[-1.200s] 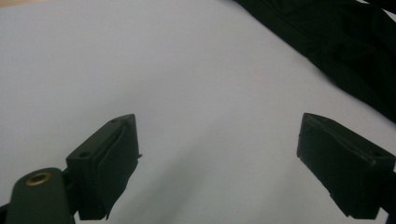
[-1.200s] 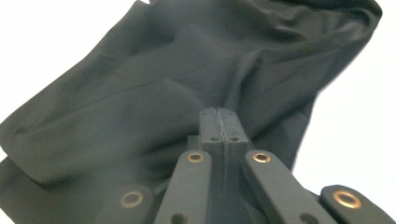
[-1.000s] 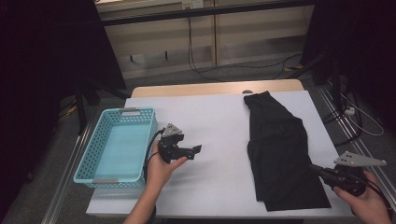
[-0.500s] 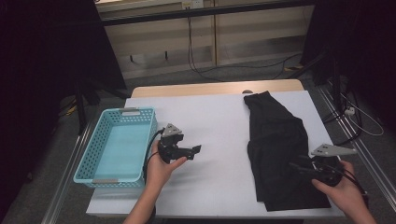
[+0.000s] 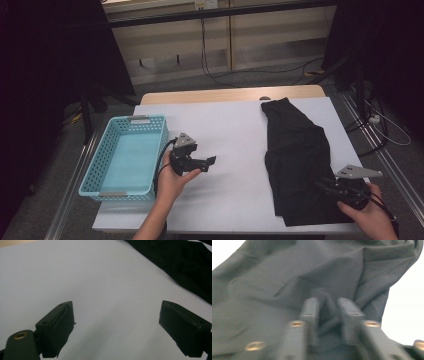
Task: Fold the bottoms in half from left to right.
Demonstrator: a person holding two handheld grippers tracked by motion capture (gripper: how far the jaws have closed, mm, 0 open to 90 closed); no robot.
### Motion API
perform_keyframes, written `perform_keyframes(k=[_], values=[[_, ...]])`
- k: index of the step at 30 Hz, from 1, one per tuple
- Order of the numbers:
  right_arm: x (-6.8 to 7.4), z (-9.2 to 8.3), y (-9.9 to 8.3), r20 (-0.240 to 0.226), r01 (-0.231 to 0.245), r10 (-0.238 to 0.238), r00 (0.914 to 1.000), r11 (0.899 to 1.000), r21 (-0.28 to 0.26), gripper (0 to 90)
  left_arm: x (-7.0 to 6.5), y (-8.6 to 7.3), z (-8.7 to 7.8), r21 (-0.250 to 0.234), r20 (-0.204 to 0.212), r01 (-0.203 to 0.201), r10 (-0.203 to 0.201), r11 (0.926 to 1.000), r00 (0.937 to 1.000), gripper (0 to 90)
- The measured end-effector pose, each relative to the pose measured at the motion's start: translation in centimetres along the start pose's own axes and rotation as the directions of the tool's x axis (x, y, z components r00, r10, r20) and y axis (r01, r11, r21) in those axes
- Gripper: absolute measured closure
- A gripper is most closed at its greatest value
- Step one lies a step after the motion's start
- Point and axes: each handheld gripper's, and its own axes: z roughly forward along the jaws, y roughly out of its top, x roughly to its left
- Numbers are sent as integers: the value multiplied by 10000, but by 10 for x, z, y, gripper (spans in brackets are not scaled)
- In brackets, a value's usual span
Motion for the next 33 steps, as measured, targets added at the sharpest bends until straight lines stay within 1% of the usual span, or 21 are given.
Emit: perform_keyframes(k=[1,4,5,6,7,8,9,10,12,13,14,15,16,18,19,20,22,25,27,28,33], values=[[-1,-1,1,-25,23,-23,10000,10000,61,881,0,0,0,22,-2,3,-3,10000,10000,127],[-2,-5,3,-130,86,-86,9999,10000,39,887,1,0,-1,12,-53,-4,4,10000,10000,128],[-2,-9,4,-187,114,-115,9998,9999,-31,888,2,0,-1,5,-63,7,-7,10000,10000,128],[-2,-17,7,-227,190,-194,9996,9997,-146,888,2,0,-1,-14,-3,130,-130,9999,9999,128],[-2,-22,8,-234,214,-219,9995,9995,-235,888,2,0,-2,-37,-36,44,-44,10000,10000,128],[-2,-29,10,-191,303,-310,9993,9989,-355,888,3,0,-2,-47,-40,56,-56,10000,10000,128],[-2,-36,10,-71,354,-357,9993,9985,-428,888,3,0,-2,-64,-32,77,-77,9999,10000,128],[-2,-43,8,183,465,-456,9988,9978,-478,887,3,0,-2,-58,14,153,-153,9999,9999,128],[-2,-49,4,230,499,-488,9985,9975,-496,886,3,0,-1,-47,2,151,-151,9999,9999,128],[-2,-51,0,266,531,-519,9983,9974,-481,880,3,0,-1,-9,-34,38,-38,10000,10000,128],[-2,-50,-3,302,589,-575,9979,9972,-453,827,3,1,0,25,-6,72,-72,10000,10000,128],[-2,-47,-6,357,554,-539,9979,9976,-418,694,3,1,1,39,-37,27,-27,10000,10000,128],[-2,-44,-6,385,516,-502,9980,9980,-370,636,3,1,1,40,-42,50,-50,10000,10000,128],[0,-35,-2,431,494,-483,9979,9985,-244,540,3,0,1,105,-67,22,-22,9999,10000,126],[2,-30,2,419,461,-448,9981,9985,-303,491,3,0,1,138,-105,-19,20,9999,9999,125],[3,-25,7,390,469,-456,9982,9983,-337,466,3,0,1,126,-52,57,-56,9999,10000,123],[6,-11,19,526,536,-516,9973,9979,-361,395,3,-1,1,168,-40,14,-13,9999,10000,120],[9,7,37,411,438,-418,9983,9978,-491,372,3,-2,0,228,-32,10,-9,9997,10000,117],[11,18,47,453,325,-299,9985,9977,-589,347,4,-3,-1,224,-46,37,-36,9997,10000,115],[12,24,53,388,223,-199,9990,9977,-636,347,5,-3,-1,214,-86,-9,11,9998,10000,115],[16,54,81,531,-266,312,9981,9960,-854,333,5,-4,-3,180,-134,25,-23,9998,9999,114]])
